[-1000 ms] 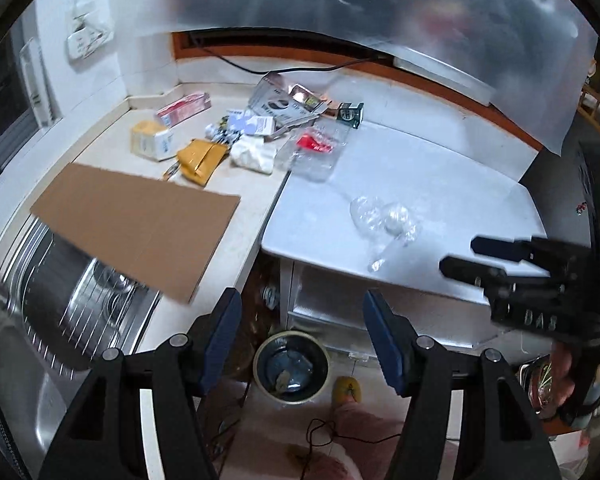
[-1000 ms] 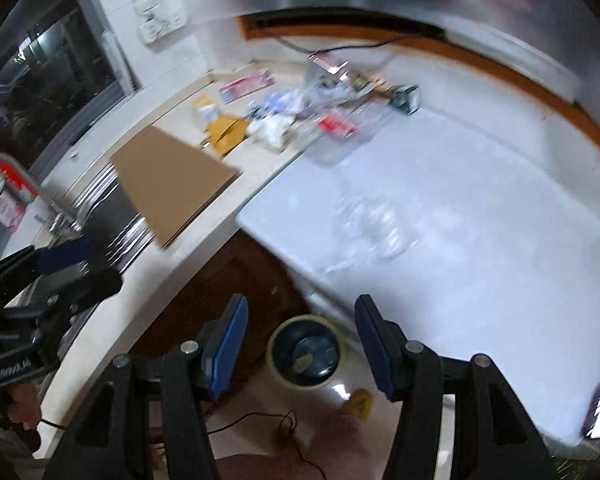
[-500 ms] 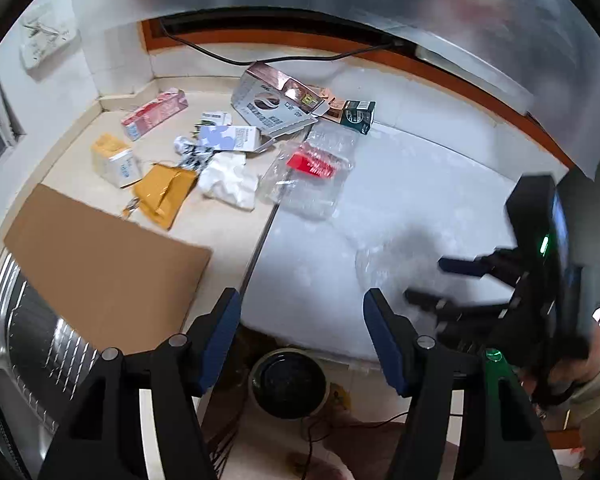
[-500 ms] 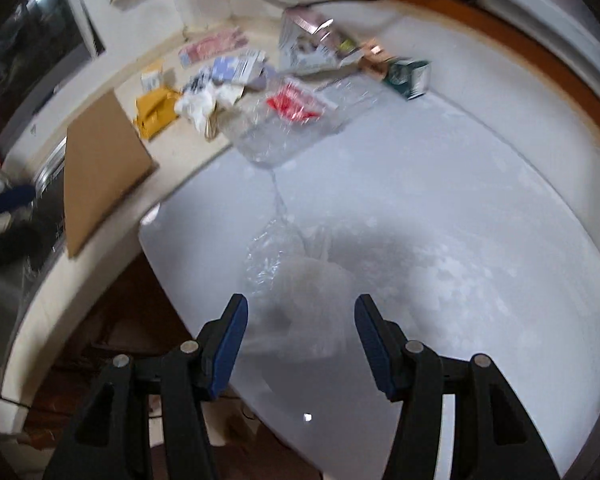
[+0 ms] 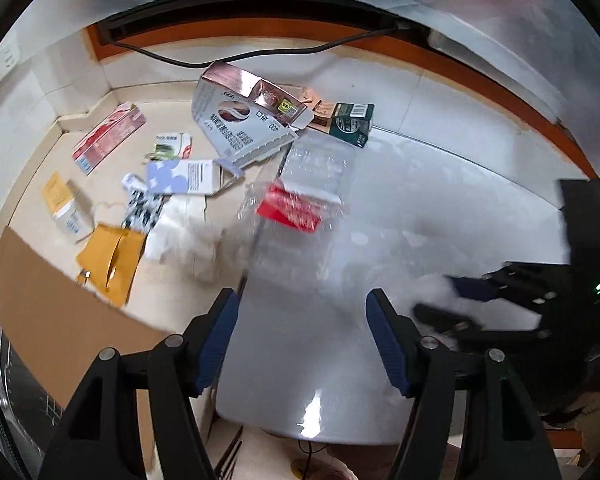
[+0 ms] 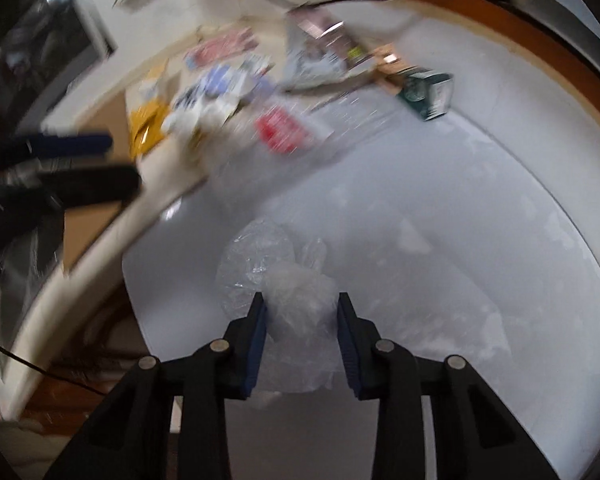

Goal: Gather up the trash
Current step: 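Grasp the clear plastic bag with the right tool while the left tool grasps the clamshell box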

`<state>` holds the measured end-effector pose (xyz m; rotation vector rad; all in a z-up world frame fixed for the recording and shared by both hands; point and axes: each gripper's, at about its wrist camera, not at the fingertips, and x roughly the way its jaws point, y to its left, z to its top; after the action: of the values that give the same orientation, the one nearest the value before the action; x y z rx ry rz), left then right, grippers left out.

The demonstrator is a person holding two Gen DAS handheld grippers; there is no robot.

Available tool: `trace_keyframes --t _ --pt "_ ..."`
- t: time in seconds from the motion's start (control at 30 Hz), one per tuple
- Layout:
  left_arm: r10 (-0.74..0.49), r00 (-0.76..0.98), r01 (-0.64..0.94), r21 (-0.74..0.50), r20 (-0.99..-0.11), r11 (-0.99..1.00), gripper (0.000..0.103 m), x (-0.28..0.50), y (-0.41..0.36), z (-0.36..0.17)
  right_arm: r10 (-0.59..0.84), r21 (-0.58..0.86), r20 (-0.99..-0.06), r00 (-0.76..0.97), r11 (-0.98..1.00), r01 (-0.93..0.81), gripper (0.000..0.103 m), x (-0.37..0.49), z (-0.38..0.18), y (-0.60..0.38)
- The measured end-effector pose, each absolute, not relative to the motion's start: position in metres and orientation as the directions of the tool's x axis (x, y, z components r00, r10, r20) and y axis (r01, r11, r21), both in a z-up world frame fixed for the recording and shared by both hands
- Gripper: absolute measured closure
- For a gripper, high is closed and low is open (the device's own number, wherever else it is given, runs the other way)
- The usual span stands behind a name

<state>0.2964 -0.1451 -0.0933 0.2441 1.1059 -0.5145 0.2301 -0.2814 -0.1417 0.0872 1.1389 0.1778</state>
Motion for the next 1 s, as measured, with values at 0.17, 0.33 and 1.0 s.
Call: trace_keyframes --t 0.17,0.33,1.0 --pt "-0.237 0.331 0.499 -0.044 -0.913 0.866 0.038 0.343 -0.159 -0.106 0.215 0.236 -0.863 0.456 0.972 -0.012 0.07 0.246 -0.13 -0.317" --pt "-0.211 0.302 0.503 -0.032 -0.93 0.863 0.038 0.383 -0.162 -0.121 0.238 0.284 -0.856 0.459 0.958 0.033 0.07 0.257 -0.136 -0.336" --pt "-0.143 0.141 0.563 -0.04 -0.98 0.826 0.048 0.43 -0.186 -0.19 0.284 0.344 -0.86 0.424 0.936 0.071 0.07 0.269 -0.161 -0.351"
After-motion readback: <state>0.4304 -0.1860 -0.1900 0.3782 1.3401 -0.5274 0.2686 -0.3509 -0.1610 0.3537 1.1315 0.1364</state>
